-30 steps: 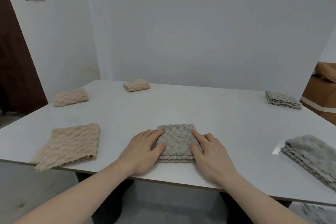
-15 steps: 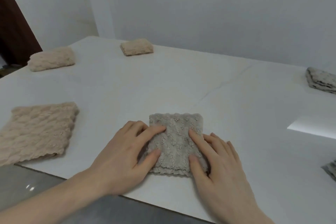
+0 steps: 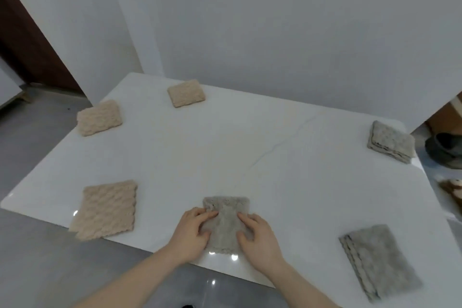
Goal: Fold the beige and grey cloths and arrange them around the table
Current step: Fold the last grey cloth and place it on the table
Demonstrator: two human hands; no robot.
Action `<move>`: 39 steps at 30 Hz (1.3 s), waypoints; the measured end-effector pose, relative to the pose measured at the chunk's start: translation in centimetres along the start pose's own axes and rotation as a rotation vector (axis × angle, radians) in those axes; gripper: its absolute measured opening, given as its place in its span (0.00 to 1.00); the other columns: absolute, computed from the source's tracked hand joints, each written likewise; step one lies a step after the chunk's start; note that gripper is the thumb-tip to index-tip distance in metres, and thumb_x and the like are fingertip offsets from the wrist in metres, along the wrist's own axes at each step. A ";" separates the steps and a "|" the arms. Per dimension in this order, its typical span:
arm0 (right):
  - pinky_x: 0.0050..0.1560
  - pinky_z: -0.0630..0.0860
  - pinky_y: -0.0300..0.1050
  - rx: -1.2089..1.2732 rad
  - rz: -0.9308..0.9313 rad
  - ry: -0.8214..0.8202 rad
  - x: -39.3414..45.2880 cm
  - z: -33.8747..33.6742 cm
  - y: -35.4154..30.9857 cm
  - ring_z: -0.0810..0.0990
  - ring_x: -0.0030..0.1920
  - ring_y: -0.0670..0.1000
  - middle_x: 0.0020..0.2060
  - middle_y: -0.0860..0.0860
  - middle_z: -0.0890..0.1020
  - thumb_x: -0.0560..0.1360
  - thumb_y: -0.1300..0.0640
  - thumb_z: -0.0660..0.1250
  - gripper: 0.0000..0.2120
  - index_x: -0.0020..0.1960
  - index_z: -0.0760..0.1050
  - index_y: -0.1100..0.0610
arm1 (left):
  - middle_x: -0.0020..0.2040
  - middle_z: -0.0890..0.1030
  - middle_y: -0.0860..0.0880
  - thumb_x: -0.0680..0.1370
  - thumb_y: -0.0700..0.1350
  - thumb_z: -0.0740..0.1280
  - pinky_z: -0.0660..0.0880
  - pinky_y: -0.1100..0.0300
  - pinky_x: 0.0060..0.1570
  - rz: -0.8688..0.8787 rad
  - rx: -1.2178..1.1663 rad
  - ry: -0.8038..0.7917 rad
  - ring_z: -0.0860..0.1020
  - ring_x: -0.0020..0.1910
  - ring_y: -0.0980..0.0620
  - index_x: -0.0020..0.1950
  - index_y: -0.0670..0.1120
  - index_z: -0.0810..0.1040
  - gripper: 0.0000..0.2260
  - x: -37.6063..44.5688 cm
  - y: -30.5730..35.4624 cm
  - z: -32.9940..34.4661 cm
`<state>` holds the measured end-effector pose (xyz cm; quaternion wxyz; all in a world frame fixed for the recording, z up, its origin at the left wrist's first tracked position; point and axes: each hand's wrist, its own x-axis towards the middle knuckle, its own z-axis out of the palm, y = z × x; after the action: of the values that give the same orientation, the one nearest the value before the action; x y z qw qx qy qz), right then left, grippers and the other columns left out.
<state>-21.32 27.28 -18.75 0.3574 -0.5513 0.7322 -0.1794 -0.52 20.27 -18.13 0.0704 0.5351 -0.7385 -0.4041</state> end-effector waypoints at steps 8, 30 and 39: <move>0.64 0.72 0.36 0.255 0.019 0.053 -9.1 -12.3 -4.6 0.76 0.59 0.39 0.61 0.38 0.77 0.78 0.55 0.66 0.17 0.66 0.76 0.44 | 0.57 0.83 0.50 0.78 0.36 0.69 0.78 0.67 0.42 -0.204 -0.567 0.049 0.85 0.39 0.56 0.57 0.54 0.84 0.14 -9.7 14.3 -4.4; 0.42 0.80 0.38 0.389 -0.002 0.075 -4.4 -16.1 -11.3 0.80 0.48 0.38 0.59 0.37 0.78 0.76 0.64 0.64 0.21 0.62 0.78 0.44 | 0.31 0.83 0.52 0.80 0.34 0.64 0.72 0.72 0.35 -0.214 -0.574 0.090 0.82 0.34 0.61 0.63 0.51 0.79 0.17 -7.3 15.5 -11.4; 0.52 0.80 0.41 0.234 0.097 0.062 0.5 -16.6 -9.2 0.79 0.54 0.42 0.59 0.41 0.78 0.72 0.67 0.61 0.27 0.65 0.77 0.45 | 0.49 0.83 0.46 0.78 0.37 0.63 0.74 0.69 0.36 -0.303 -0.546 -0.012 0.82 0.40 0.54 0.67 0.52 0.77 0.20 -0.8 14.4 -8.7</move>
<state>-27.10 21.61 -1.54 0.4050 -0.4639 0.7428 -0.2629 -6.08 17.80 -2.40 0.1460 0.5981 -0.5146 -0.5968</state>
